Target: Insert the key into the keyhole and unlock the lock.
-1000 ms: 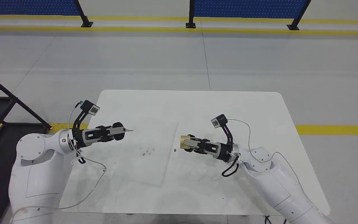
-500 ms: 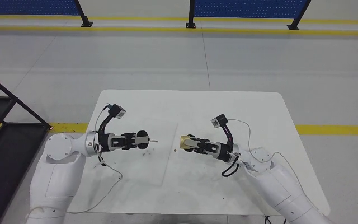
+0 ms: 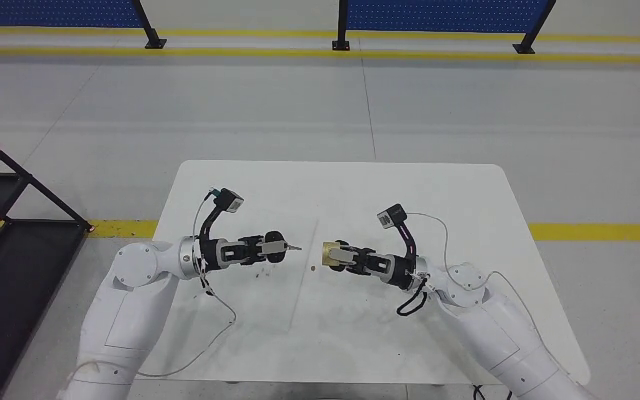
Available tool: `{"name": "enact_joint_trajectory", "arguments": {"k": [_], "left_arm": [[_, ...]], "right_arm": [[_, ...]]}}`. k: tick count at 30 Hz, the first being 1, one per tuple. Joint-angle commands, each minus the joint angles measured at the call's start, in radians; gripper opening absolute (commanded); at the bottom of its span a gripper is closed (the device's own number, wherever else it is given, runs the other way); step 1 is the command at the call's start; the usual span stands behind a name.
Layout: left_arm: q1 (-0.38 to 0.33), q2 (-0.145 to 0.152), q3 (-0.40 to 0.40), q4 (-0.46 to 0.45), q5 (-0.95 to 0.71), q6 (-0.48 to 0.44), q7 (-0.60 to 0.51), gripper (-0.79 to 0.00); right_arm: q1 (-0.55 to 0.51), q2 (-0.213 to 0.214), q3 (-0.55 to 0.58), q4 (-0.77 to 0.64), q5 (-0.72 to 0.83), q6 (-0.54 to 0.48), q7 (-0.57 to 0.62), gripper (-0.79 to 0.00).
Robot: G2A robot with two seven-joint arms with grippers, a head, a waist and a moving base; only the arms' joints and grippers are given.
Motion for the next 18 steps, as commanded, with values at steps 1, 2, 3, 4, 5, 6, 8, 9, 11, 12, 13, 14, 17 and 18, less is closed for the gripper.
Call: {"name": "enact_joint_trajectory", "arguments": {"k": [1,2,3,4,5,6,8,9,11,12,13,14,17,18], "left_arm": [[0.0,0.0,0.0,0.0,0.001,0.0,0.0,-0.785],[0.0,0.0,0.0,0.0,0.001,0.0,0.0,-0.785],[0.0,0.0,0.0,0.0,0.001,0.0,0.0,-0.785],[0.003,0.0,0.001,-0.002,0.007,0.005,0.013,-0.785],[0.008,0.0,0.004,-0.009,0.018,0.008,0.031,-0.785],[0.013,0.001,0.006,-0.015,0.023,0.008,0.044,-0.785],[0.022,0.002,0.006,-0.023,0.029,0.004,0.062,-0.785],[0.026,0.003,0.005,-0.027,0.029,0.002,0.068,-0.785],[0.032,0.004,0.004,-0.032,0.028,-0.003,0.076,-0.785],[0.035,0.005,0.004,-0.035,0.029,-0.006,0.078,-0.785],[0.038,0.006,0.003,-0.038,0.029,-0.009,0.08,-0.785],[0.043,0.007,0.003,-0.042,0.027,-0.011,0.082,-0.785],[0.055,0.01,0.004,-0.052,0.027,-0.016,0.087,-0.785],[0.059,0.01,0.005,-0.056,0.027,-0.019,0.09,-0.785]], "right_arm": [[0.0,0.0,0.0,0.0,0.0,0.0,0.0,-0.785],[0.0,0.0,0.0,0.0,0.0,0.0,0.0,-0.785],[0.0,0.0,0.0,0.0,0.0,0.0,0.0,-0.785],[-0.005,-0.001,0.0,-0.006,-0.003,0.01,-0.013,-0.785],[-0.01,-0.001,0.0,-0.017,-0.009,0.018,-0.019,-0.785],[-0.015,-0.001,-0.002,-0.027,-0.004,0.021,-0.016,-0.785],[-0.02,-0.003,-0.004,-0.04,0.011,0.024,-0.001,-0.785],[-0.021,-0.003,-0.006,-0.045,0.016,0.024,0.009,-0.785],[-0.021,-0.005,-0.009,-0.049,0.028,0.024,0.023,-0.785],[-0.021,-0.006,-0.012,-0.051,0.037,0.022,0.032,-0.785],[-0.02,-0.007,-0.014,-0.051,0.043,0.021,0.039,-0.785],[-0.02,-0.009,-0.017,-0.051,0.053,0.02,0.047,-0.785],[-0.016,-0.013,-0.022,-0.045,0.081,0.015,0.064,-0.785],[-0.015,-0.015,-0.023,-0.043,0.085,0.012,0.067,-0.785]]}}
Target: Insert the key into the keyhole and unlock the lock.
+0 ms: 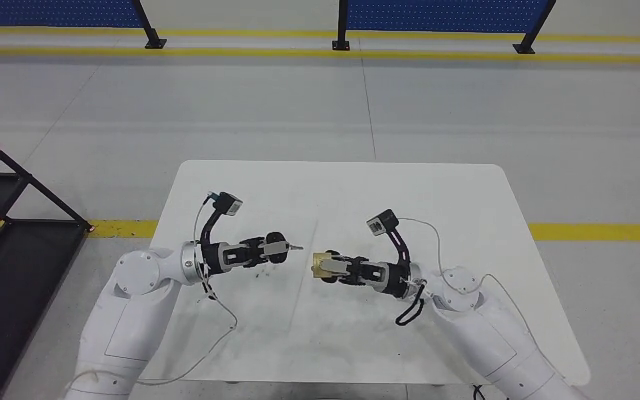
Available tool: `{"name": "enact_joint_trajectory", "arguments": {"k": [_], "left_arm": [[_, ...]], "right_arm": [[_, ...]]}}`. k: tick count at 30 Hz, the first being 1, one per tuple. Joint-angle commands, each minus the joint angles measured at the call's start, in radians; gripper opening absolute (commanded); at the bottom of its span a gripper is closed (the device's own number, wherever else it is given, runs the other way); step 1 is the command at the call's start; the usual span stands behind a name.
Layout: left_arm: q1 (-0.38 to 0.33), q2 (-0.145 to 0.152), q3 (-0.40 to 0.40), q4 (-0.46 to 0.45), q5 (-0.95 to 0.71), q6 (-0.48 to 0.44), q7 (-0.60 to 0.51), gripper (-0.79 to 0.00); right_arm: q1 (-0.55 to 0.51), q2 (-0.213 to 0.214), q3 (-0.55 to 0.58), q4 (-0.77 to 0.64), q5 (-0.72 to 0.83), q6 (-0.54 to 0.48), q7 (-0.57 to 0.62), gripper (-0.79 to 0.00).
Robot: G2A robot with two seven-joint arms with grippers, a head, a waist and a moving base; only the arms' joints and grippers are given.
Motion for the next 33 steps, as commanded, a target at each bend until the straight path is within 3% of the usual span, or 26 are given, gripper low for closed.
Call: {"name": "enact_joint_trajectory", "arguments": {"k": [1,20,33], "left_arm": [[0.008,0.001,0.002,-0.007,0.001,-0.004,0.007,-0.785],[0.043,0.011,0.02,-0.068,0.087,0.001,0.146,-0.785],[0.046,0.011,0.024,-0.072,0.107,0.016,0.194,-0.785]], "right_arm": [[0.001,-0.003,-0.002,0.004,0.009,-0.004,0.003,-0.785],[-0.024,-0.028,-0.003,-0.011,-0.133,-0.031,-0.216,-0.785],[-0.026,-0.033,-0.002,-0.011,-0.145,-0.016,-0.235,-0.785]]}}
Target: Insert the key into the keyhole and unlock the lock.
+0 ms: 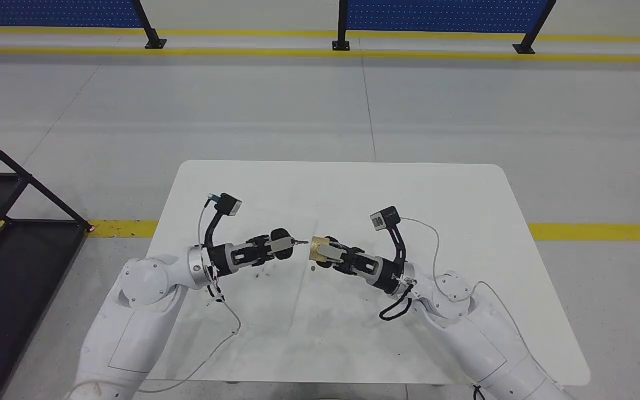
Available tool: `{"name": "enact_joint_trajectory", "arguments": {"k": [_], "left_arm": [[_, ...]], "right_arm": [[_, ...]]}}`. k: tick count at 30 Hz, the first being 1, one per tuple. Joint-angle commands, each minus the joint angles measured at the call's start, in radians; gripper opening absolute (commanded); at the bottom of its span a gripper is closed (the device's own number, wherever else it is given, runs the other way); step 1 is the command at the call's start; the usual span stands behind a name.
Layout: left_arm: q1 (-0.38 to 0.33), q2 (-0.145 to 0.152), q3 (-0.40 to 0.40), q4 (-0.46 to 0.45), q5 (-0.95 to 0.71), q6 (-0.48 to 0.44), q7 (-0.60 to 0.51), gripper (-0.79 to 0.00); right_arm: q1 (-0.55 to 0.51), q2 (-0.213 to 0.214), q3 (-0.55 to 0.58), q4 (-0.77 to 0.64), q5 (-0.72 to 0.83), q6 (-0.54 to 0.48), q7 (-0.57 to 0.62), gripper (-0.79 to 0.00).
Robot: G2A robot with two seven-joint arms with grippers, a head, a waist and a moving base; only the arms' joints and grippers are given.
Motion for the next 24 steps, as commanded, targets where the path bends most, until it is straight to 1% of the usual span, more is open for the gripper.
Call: {"name": "enact_joint_trajectory", "arguments": {"k": [1,13,24], "left_arm": [[0.008,-0.001,0.005,-0.006,0.0,0.009,0.032,-0.785],[0.041,0.006,0.003,-0.044,0.048,0.02,0.087,-0.785],[0.06,0.012,0.003,-0.066,0.049,0.014,0.094,-0.785]], "right_arm": [[0.0,0.0,0.0,0.0,0.0,0.0,0.0,-0.785],[0.0,0.0,0.0,0.0,0.0,0.0,0.0,-0.785],[0.0,0.0,0.0,0.0,0.0,0.0,0.0,-0.785]]}}
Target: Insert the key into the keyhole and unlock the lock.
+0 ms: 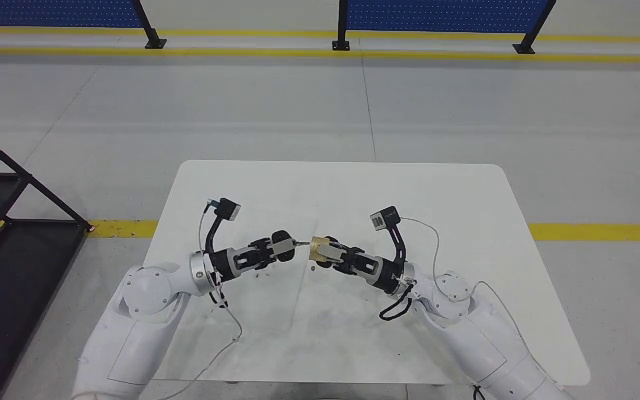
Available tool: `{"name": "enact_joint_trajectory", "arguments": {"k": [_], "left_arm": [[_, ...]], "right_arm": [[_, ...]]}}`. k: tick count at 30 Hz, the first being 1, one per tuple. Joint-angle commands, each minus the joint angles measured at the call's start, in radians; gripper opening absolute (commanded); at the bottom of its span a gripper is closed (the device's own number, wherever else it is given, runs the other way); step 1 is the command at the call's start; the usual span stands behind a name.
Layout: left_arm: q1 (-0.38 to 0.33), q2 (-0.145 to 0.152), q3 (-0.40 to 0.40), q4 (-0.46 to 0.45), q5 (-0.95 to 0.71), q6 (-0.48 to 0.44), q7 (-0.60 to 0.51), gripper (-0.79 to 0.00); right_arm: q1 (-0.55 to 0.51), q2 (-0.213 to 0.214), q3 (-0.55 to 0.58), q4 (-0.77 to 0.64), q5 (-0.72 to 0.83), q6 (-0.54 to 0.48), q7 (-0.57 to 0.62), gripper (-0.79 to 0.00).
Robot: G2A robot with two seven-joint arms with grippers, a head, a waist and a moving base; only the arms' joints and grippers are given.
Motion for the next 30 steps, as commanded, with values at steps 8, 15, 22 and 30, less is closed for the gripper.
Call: {"name": "enact_joint_trajectory", "arguments": {"k": [8,15,22,30], "left_arm": [[0.007,0.005,0.001,-0.012,-0.002,-0.002,-0.001,-0.785],[0.009,0.009,0.002,-0.015,-0.009,-0.003,0.0,-0.785],[0.011,0.012,0.006,-0.02,-0.011,-0.004,-0.001,-0.785],[0.011,0.015,0.008,-0.021,-0.016,-0.006,0.001,-0.785]], "right_arm": [[0.0,0.0,0.0,0.0,0.0,0.0,0.0,-0.785],[0.0,0.0,0.0,0.0,0.0,0.0,0.0,-0.785],[0.0,0.0,0.0,0.0,0.0,0.0,0.0,-0.785],[0.0,0.0,0.0,0.0,0.0,0.0,0.0,-0.785]]}}
